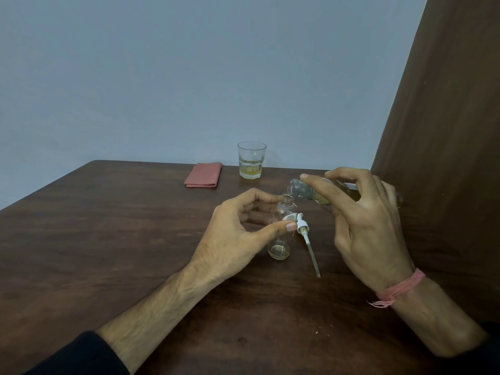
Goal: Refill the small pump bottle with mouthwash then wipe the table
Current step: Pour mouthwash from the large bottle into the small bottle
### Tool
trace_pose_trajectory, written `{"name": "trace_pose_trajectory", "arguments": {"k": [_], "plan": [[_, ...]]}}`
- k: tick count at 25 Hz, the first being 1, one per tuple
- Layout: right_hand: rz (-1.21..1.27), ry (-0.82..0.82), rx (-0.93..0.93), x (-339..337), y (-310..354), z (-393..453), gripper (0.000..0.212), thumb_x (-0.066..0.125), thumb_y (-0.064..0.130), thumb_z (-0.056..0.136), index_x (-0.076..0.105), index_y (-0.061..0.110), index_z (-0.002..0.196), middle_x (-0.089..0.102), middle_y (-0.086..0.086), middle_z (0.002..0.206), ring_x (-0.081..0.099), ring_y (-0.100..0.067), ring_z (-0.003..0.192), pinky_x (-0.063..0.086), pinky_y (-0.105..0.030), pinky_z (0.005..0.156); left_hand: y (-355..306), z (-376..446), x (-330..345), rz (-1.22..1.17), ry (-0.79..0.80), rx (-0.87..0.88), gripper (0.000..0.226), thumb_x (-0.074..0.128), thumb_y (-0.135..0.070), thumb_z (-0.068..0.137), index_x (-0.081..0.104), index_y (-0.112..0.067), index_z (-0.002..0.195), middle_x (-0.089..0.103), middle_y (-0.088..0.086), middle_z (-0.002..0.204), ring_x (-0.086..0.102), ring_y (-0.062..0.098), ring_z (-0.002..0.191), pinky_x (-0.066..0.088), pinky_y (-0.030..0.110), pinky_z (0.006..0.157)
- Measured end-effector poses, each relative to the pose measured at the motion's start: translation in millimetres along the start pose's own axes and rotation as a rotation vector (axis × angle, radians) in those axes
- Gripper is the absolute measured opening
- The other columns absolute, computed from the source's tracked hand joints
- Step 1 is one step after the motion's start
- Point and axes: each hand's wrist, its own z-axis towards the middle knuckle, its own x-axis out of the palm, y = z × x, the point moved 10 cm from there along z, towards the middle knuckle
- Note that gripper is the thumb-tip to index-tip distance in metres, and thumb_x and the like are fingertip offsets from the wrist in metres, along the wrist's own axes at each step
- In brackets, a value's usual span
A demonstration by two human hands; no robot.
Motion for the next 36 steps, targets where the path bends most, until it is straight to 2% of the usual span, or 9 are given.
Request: {"name": "trace_pose_trajectory", "arguments": {"k": [8, 19, 26, 36], "plan": [[-0.016, 0.001, -0.003, -0.9, 1.7, 0.8, 0.091, 0.074, -0.017, 0.083, 0.06, 0.037, 0.155, 0.059, -0.007, 0.138, 0.061, -0.033, 0.123, 0.044, -0.055, 0.106, 1.1, 0.3, -0.3, 0.001, 0.003, -0.003, 0.039, 0.097, -0.043, 0.082, 0.079, -0.038, 0.116, 0.085, -0.021, 0.113, 0.083, 0.0, 0.101, 0.06, 0.009, 0.085], [-0.039, -0.003, -0.004, -2.8, 2.8, 1.9, 0.091, 0.073, -0.018, 0.082, 0.061, 0.036, 0.154, 0.061, -0.009, 0.138, 0.061, -0.035, 0.122, 0.042, -0.054, 0.106, 3.6, 1.8, 0.2, 0.012, 0.005, -0.007, 0.041, 0.098, -0.043, 0.083, 0.08, -0.037, 0.119, 0.086, -0.018, 0.113, 0.083, 0.0, 0.101, 0.064, 0.015, 0.09], [-0.051, -0.004, -0.015, -4.0, 4.5, 2.1, 0.093, 0.073, -0.019, 0.081, 0.061, 0.036, 0.155, 0.06, -0.009, 0.138, 0.06, -0.034, 0.122, 0.041, -0.055, 0.106, 2.6, 0.9, 0.3, -0.004, 0.002, -0.008, 0.039, 0.099, -0.038, 0.083, 0.08, -0.036, 0.117, 0.086, -0.018, 0.112, 0.083, -0.001, 0.099, 0.06, 0.01, 0.085], [-0.064, -0.004, -0.021, -4.6, 5.6, 3.3, 0.094, 0.072, -0.018, 0.078, 0.061, 0.037, 0.154, 0.061, -0.01, 0.137, 0.061, -0.035, 0.119, 0.039, -0.054, 0.104, 2.3, 0.3, 0.0, -0.005, 0.003, -0.001, 0.039, 0.099, -0.039, 0.083, 0.08, -0.036, 0.117, 0.086, -0.017, 0.112, 0.083, 0.0, 0.099, 0.061, 0.011, 0.087]]}}
